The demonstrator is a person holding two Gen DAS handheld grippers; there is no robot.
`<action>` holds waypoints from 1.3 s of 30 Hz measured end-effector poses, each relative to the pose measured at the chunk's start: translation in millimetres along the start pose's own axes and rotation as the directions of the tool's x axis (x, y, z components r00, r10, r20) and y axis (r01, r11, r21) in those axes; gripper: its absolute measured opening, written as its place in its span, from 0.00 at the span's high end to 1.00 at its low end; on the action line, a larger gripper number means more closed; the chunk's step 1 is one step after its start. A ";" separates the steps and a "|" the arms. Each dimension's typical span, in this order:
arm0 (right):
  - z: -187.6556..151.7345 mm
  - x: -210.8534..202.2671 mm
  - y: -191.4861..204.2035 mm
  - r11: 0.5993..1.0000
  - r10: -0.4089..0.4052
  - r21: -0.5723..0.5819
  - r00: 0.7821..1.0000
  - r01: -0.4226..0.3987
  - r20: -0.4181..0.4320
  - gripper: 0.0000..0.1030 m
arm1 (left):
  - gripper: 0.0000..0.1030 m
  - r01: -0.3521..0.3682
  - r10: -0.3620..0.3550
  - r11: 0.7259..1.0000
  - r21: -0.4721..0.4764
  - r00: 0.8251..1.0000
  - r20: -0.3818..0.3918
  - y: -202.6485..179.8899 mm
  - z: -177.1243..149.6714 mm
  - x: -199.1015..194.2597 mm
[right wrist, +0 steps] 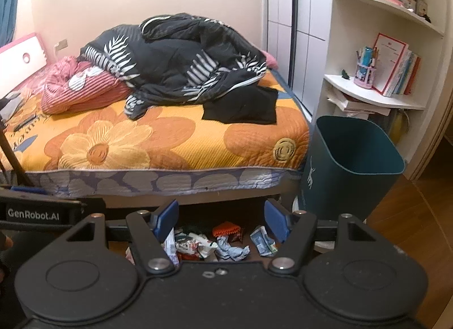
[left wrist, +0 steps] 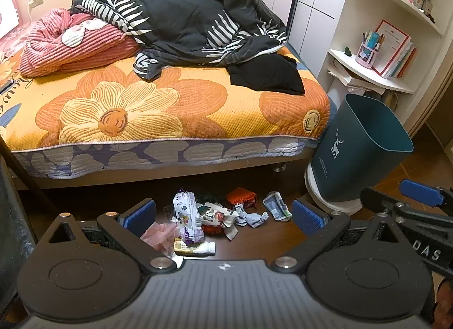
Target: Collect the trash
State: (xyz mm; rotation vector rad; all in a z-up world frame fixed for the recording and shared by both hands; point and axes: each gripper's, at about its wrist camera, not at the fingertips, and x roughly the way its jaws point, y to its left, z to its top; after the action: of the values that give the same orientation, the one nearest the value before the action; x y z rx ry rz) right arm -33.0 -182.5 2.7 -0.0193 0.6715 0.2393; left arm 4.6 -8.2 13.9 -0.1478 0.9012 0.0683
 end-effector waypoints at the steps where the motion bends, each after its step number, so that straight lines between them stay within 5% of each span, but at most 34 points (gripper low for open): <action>1: 0.2 -1.3 0.4 1.000 -0.001 -0.003 1.000 0.001 0.007 0.35 | 0.00 0.000 0.000 1.000 0.000 1.000 0.000 0.0 0.0 0.0; 39: 0.2 -5.3 8.9 1.000 0.018 -0.021 1.000 -0.017 0.012 0.35 | 0.00 0.018 -0.018 1.000 0.012 1.000 0.024 -2.6 -10.3 -4.1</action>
State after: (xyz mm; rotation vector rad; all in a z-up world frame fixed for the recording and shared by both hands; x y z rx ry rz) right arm -38.9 -175.0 6.6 -0.0318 0.6574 0.2630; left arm -5.6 -12.4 11.0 -0.1437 0.8763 0.0481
